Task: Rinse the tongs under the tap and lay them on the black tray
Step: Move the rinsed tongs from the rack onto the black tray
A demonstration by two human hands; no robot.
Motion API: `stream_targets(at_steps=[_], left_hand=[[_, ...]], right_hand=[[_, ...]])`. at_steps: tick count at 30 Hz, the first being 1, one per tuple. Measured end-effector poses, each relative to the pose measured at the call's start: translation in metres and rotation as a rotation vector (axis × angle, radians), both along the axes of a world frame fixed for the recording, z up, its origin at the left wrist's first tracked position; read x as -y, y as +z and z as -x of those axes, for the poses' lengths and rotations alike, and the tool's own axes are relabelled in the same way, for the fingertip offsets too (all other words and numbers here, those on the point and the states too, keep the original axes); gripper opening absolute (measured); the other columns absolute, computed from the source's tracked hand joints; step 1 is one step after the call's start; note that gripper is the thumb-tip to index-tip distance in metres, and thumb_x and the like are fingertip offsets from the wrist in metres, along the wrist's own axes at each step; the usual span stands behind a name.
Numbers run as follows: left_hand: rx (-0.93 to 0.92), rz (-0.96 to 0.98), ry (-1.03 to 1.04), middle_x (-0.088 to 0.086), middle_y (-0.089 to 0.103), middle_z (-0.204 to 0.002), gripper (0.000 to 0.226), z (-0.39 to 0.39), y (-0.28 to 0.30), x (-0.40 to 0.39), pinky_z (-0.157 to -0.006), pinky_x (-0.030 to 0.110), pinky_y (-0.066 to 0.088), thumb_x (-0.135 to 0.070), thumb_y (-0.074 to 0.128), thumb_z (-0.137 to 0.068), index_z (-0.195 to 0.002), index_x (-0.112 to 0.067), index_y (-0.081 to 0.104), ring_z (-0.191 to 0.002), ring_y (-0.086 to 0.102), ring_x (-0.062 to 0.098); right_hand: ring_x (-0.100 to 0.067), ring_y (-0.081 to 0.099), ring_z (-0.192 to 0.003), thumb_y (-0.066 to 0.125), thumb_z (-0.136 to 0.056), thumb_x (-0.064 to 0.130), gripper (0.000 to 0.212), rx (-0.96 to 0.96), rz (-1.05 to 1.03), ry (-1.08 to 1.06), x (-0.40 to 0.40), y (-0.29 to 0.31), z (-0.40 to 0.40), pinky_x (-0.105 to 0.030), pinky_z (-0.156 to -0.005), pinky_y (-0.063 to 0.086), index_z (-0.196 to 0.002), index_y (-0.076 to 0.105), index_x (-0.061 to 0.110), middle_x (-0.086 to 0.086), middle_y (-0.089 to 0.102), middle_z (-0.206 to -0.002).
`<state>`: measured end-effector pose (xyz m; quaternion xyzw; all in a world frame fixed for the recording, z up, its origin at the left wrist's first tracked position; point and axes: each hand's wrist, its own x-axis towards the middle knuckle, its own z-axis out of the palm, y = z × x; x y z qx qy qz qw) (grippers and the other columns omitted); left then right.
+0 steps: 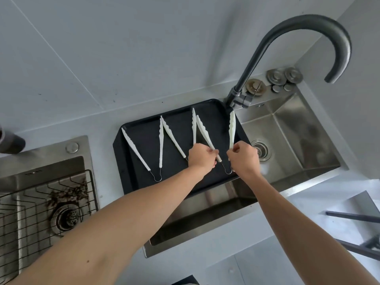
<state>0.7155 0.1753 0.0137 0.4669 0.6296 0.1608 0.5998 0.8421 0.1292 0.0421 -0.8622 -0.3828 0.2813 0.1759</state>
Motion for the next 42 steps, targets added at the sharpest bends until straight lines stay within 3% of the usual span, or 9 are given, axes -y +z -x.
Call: stream_targets(at_steps=[4,13,20,23,28,33,37,42], left_hand=[[-0.033,0.004,0.009,0.022,0.078,-0.081,0.025,-0.007,-0.012,-0.006,-0.071,0.041,0.067,-0.015,0.069,-0.097,-0.084,0.005,0.078,-0.068,0.077,0.030],[-0.107,-0.065,0.011,0.015,0.075,-0.066,0.032,-0.012,-0.024,-0.018,-0.075,0.044,0.065,-0.020,0.067,-0.095,-0.069,-0.002,0.075,-0.069,0.077,0.033],[-0.137,-0.071,0.024,0.013,0.074,-0.063,0.034,-0.009,-0.028,-0.025,-0.073,0.046,0.066,-0.018,0.065,-0.093,-0.062,-0.004,0.071,-0.069,0.077,0.033],[-0.132,-0.056,0.038,0.015,0.076,-0.067,0.029,-0.005,-0.026,-0.027,-0.073,0.044,0.066,-0.017,0.066,-0.094,-0.071,-0.002,0.076,-0.069,0.077,0.033],[-0.105,-0.036,0.073,0.025,0.077,-0.080,0.025,-0.003,-0.017,-0.030,-0.063,0.043,0.067,-0.012,0.065,-0.098,-0.088,0.009,0.074,-0.066,0.078,0.034],[-0.134,-0.043,0.087,0.024,0.077,-0.081,0.027,-0.006,-0.014,-0.034,-0.060,0.042,0.066,-0.011,0.064,-0.099,-0.089,0.012,0.073,-0.062,0.078,0.029],[-0.132,-0.040,0.087,0.022,0.078,-0.084,0.023,-0.005,-0.015,-0.035,-0.063,0.042,0.067,-0.009,0.063,-0.099,-0.091,0.010,0.075,-0.066,0.079,0.028],[-0.067,-0.020,0.099,0.025,0.077,-0.088,0.021,-0.001,-0.017,-0.035,-0.061,0.032,0.066,-0.005,0.061,-0.099,-0.092,0.010,0.075,-0.068,0.078,0.027]], right_hand=[[-0.040,0.070,-0.068,0.057,-0.090,0.016,0.014,-0.006,0.006,0.019,-0.006,-0.012,-0.007,-0.048,-0.064,0.060,-0.082,0.058,0.005,-0.014,0.070,-0.073],[-0.037,0.067,-0.069,0.058,-0.092,0.019,0.015,0.020,-0.017,0.060,-0.023,-0.023,-0.011,-0.045,-0.068,0.057,-0.083,0.057,0.007,-0.011,0.068,-0.072],[-0.030,0.055,-0.064,0.058,-0.094,0.019,0.018,0.059,0.002,0.108,-0.037,-0.024,-0.008,-0.034,-0.055,0.042,-0.086,0.058,0.002,-0.012,0.064,-0.074],[-0.029,0.055,-0.068,0.058,-0.095,0.020,0.020,0.070,0.035,0.114,-0.041,-0.025,-0.006,-0.034,-0.056,0.040,-0.091,0.061,0.001,-0.013,0.067,-0.080],[-0.037,0.067,-0.078,0.058,-0.099,0.021,0.023,0.047,0.031,0.128,-0.045,-0.028,-0.004,-0.040,-0.069,0.053,-0.094,0.066,0.000,-0.015,0.071,-0.082],[-0.035,0.068,-0.081,0.055,-0.104,0.023,0.027,0.052,0.010,0.151,-0.049,-0.031,-0.005,-0.042,-0.073,0.056,-0.098,0.068,0.000,-0.013,0.073,-0.086],[-0.030,0.063,-0.074,0.054,-0.106,0.021,0.028,0.063,-0.002,0.155,-0.052,-0.032,-0.004,-0.035,-0.067,0.047,-0.100,0.069,-0.001,-0.014,0.073,-0.088],[-0.034,0.061,-0.071,0.052,-0.105,0.021,0.031,0.059,-0.017,0.146,-0.052,-0.033,-0.003,-0.040,-0.065,0.048,-0.089,0.065,-0.002,-0.012,0.067,-0.075]])
